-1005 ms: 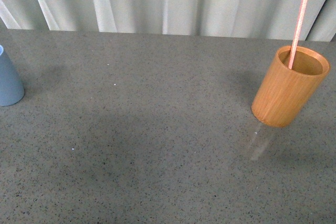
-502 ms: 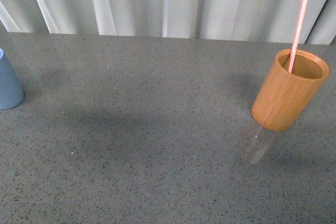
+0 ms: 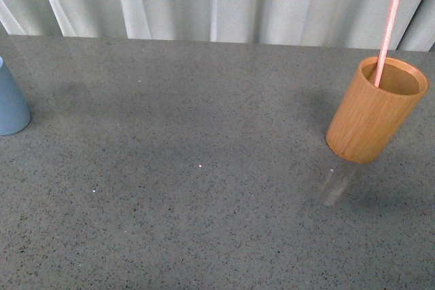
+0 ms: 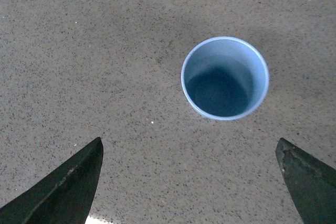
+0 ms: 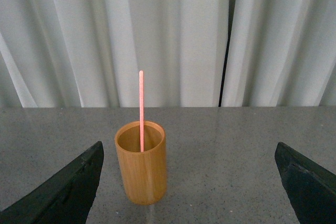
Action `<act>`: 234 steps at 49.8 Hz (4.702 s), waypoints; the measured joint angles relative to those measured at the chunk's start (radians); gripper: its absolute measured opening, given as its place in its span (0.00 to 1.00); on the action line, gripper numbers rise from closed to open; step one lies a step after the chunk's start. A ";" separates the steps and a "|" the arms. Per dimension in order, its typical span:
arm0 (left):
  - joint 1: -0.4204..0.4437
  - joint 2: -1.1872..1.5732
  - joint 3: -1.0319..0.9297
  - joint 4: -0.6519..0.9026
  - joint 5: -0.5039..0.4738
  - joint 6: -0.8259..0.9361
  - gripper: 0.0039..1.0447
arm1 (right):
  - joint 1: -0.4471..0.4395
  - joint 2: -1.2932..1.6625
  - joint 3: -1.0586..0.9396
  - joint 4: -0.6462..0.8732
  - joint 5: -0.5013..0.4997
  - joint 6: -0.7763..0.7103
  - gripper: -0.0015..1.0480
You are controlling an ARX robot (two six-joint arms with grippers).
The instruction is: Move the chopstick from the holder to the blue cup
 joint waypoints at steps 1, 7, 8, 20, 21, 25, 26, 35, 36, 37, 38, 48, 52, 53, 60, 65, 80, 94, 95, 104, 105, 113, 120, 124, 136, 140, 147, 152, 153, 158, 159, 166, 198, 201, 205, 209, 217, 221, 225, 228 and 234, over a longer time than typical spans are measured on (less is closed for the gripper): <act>0.000 0.016 0.013 -0.007 0.000 0.000 0.94 | 0.000 0.000 0.000 0.000 0.000 0.000 0.90; -0.005 0.092 0.077 -0.042 -0.003 -0.001 0.94 | 0.000 0.000 0.000 0.000 0.000 0.000 0.90; -0.006 0.097 0.082 -0.045 -0.003 -0.001 0.94 | 0.000 0.000 0.000 0.000 0.000 0.000 0.90; -0.028 0.180 0.171 -0.077 -0.023 -0.024 0.94 | 0.000 0.000 0.000 0.000 0.000 0.000 0.90; -0.032 0.189 0.177 -0.077 -0.026 -0.025 0.94 | 0.000 0.000 0.000 0.000 0.000 0.000 0.90; -0.038 0.225 0.191 -0.081 -0.043 -0.026 0.94 | 0.000 0.000 0.000 0.000 0.000 0.000 0.90; -0.038 0.232 0.194 -0.082 -0.047 -0.027 0.94 | 0.000 0.000 0.000 0.000 0.000 0.000 0.90; -0.034 0.306 0.219 -0.075 -0.064 -0.033 0.94 | 0.000 0.000 0.000 0.000 0.000 0.000 0.90; -0.033 0.313 0.221 -0.074 -0.063 -0.035 0.94 | 0.000 0.000 0.000 0.000 0.000 0.000 0.90; -0.033 0.318 0.223 -0.074 -0.063 -0.036 0.94 | 0.000 0.000 0.000 0.000 0.000 0.000 0.90; -0.033 0.323 0.225 -0.074 -0.063 -0.039 0.94 | 0.000 0.000 0.000 0.000 0.000 0.000 0.90; -0.039 0.382 0.263 -0.062 -0.082 -0.055 0.94 | 0.000 0.000 0.000 0.000 0.000 0.000 0.90; -0.045 0.410 0.287 -0.062 -0.091 -0.057 0.94 | 0.000 0.000 0.000 0.000 0.000 0.000 0.90; -0.047 0.417 0.293 -0.062 -0.095 -0.058 0.94 | 0.000 0.000 0.000 0.000 0.000 0.000 0.90; -0.068 0.452 0.314 -0.074 -0.112 -0.057 0.94 | 0.000 0.000 0.000 0.000 0.000 0.000 0.90; -0.081 0.470 0.319 -0.083 -0.120 -0.057 0.87 | 0.000 0.000 0.000 0.000 0.000 0.000 0.90; -0.095 0.480 0.335 -0.111 -0.101 -0.050 0.36 | 0.000 0.000 0.000 0.000 0.000 0.000 0.90; -0.111 0.460 0.348 -0.149 -0.100 -0.014 0.03 | 0.000 0.000 0.000 0.000 0.000 0.000 0.90; -0.114 0.456 0.348 -0.152 -0.100 -0.011 0.03 | 0.000 0.000 0.000 0.000 0.000 0.000 0.90; -0.158 0.394 0.348 -0.179 -0.083 0.004 0.03 | 0.000 0.000 0.000 0.000 0.000 0.000 0.90; -0.162 0.388 0.348 -0.181 -0.080 0.005 0.03 | 0.000 0.000 0.000 0.000 0.000 0.000 0.90; -0.267 0.290 0.344 -0.204 -0.053 0.015 0.03 | 0.000 0.000 0.000 0.000 0.000 0.000 0.90; -0.432 0.230 0.301 -0.200 -0.042 0.001 0.03 | 0.000 0.000 0.000 0.000 0.000 0.000 0.90; -0.510 0.231 0.276 -0.190 -0.040 -0.011 0.03 | 0.000 0.000 0.000 0.000 0.000 0.000 0.90; -0.673 0.265 0.222 -0.158 -0.044 -0.055 0.03 | 0.000 0.000 0.000 0.000 0.000 0.000 0.90; -0.702 0.274 0.208 -0.150 -0.045 -0.065 0.03 | 0.000 0.000 0.000 0.000 0.000 0.000 0.90; -0.737 0.293 0.187 -0.124 -0.055 -0.091 0.03 | 0.000 0.000 0.000 0.000 0.000 0.000 0.90; -0.748 0.311 0.187 -0.109 -0.060 -0.105 0.03 | 0.000 0.000 0.000 0.000 0.000 0.000 0.90; -0.751 0.316 0.187 -0.106 -0.062 -0.106 0.03 | 0.000 0.000 0.000 0.000 0.000 0.000 0.90; -0.758 0.332 0.187 -0.097 -0.063 -0.111 0.03 | 0.000 0.000 0.000 0.000 0.000 0.000 0.90; -0.759 0.337 0.187 -0.093 -0.063 -0.111 0.03 | 0.000 0.000 0.000 0.000 0.000 0.000 0.90; -0.763 0.358 0.187 -0.087 -0.074 -0.114 0.03 | 0.000 0.000 0.000 0.000 0.000 0.000 0.90; -0.793 0.422 0.229 -0.085 -0.089 -0.142 0.03 | 0.000 0.000 0.000 0.000 0.000 0.000 0.90; -0.793 0.423 0.231 -0.085 -0.089 -0.148 0.03 | 0.000 0.000 0.000 0.000 0.000 0.000 0.90; -0.793 0.426 0.233 -0.085 -0.089 -0.153 0.03 | 0.000 0.000 0.000 0.000 0.000 0.000 0.90; -0.793 0.426 0.233 -0.085 -0.089 -0.161 0.12 | 0.000 0.000 0.000 0.000 0.000 0.000 0.90; -0.792 0.426 0.248 -0.093 -0.098 -0.179 0.41 | 0.000 0.000 0.000 0.000 0.000 0.000 0.90; -0.789 0.422 0.255 -0.094 -0.105 -0.181 0.52 | 0.000 0.000 0.000 0.000 0.000 0.000 0.90; -0.785 0.412 0.261 -0.098 -0.106 -0.181 0.62 | 0.000 0.000 0.000 0.000 0.000 0.000 0.90; -0.777 0.390 0.266 -0.101 -0.109 -0.180 0.74 | 0.000 0.000 0.000 0.000 0.000 0.000 0.90; -0.749 0.329 0.266 -0.088 -0.134 -0.163 0.95 | 0.000 0.000 0.000 0.000 0.000 0.000 0.90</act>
